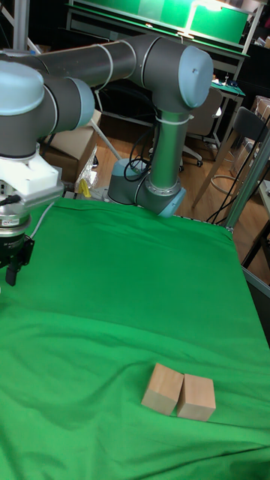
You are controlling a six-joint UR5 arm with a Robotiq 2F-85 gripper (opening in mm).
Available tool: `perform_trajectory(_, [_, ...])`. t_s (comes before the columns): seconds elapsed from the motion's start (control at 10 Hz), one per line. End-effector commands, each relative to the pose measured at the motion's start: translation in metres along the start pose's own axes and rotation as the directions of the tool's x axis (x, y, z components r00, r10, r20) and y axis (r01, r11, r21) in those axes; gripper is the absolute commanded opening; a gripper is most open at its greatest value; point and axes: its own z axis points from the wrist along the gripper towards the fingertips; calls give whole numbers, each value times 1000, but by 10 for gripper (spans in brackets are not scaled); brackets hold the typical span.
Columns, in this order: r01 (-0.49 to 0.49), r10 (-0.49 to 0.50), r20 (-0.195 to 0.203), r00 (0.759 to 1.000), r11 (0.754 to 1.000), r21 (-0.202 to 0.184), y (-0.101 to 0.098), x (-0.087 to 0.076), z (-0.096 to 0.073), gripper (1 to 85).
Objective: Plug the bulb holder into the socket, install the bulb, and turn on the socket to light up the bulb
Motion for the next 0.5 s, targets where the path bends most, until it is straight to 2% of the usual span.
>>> perform_trajectory(0.0, [128, -127, -48, 991, 991, 29, -11, 15, 1, 583])
perform_trajectory(0.1, [124, -124, -33, 992, 992, 9, -7, 12, 3, 577])
perform_trajectory(0.4, [136, -136, -22, 990, 991, -14, -4, 8, 6, 567])
